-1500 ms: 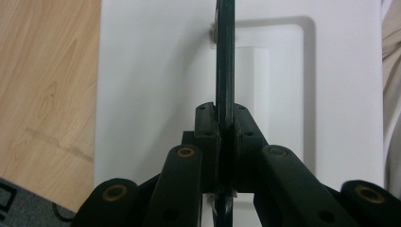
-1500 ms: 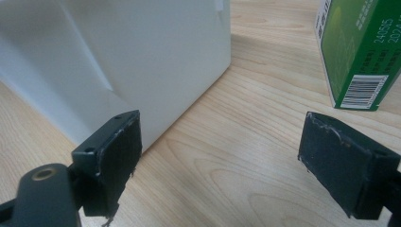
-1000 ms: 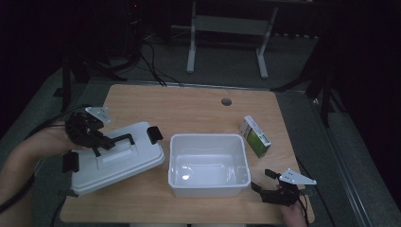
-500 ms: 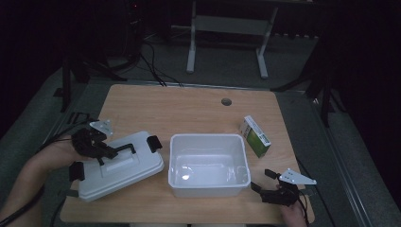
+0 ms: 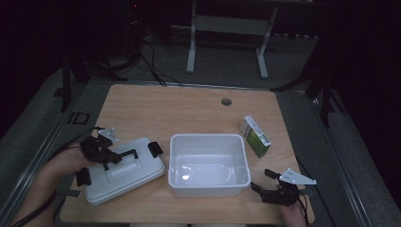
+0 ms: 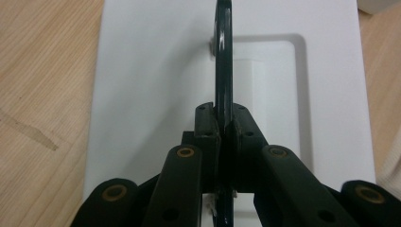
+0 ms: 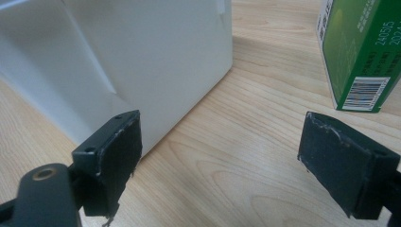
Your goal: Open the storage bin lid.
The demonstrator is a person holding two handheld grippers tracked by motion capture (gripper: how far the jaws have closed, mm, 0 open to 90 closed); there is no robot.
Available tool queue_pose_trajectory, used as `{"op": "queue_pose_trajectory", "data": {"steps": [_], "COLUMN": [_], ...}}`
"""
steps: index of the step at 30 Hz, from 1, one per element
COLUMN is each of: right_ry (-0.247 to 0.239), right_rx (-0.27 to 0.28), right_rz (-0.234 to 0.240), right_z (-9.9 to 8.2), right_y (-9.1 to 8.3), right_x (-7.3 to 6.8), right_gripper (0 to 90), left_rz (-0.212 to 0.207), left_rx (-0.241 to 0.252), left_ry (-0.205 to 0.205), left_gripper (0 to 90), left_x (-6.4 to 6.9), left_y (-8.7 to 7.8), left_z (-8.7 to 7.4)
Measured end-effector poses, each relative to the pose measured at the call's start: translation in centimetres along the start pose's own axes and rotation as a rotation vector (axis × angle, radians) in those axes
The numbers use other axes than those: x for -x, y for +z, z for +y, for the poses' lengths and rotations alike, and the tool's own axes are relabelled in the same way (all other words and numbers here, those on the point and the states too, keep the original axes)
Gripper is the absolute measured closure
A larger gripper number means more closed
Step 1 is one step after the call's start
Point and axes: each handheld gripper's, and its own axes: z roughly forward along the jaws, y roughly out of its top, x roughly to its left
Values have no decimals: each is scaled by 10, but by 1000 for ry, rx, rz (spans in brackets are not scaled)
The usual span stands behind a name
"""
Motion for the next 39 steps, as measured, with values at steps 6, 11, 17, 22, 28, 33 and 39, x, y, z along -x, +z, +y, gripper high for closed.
{"op": "queue_pose_trajectory", "data": {"steps": [6, 11, 17, 22, 28, 33, 39], "right_ry": [-2, -3, -2, 12, 9, 9, 30], "right_rx": [4, 4, 2, -1, -1, 4, 17], "right_rz": [-2, -4, -3, -3, -10, -28, -53], "right_z": [1, 0, 0, -2, 1, 4, 7], "right_y": [-1, -1, -1, -3, -4, -8, -14], "right_x": [0, 0, 1, 3, 3, 6, 12], "right_gripper": [139, 139, 139, 139, 138, 138, 138], "left_rz": [1, -13, -35, -6, 21, 25, 17], "left_rx": [-14, -29, -16, -57, -81, -108, -126], "left_ry": [-11, -25, -58, -83, -97, -103, -99], "left_gripper": [838, 838, 818, 686, 471, 413, 412], "left_x": [-3, -4, -7, -11, -12, -13, -13], "left_y": [17, 27, 28, 26, 28, 28, 28], "left_z": [0, 0, -1, 0, 2, 4, 4]}}
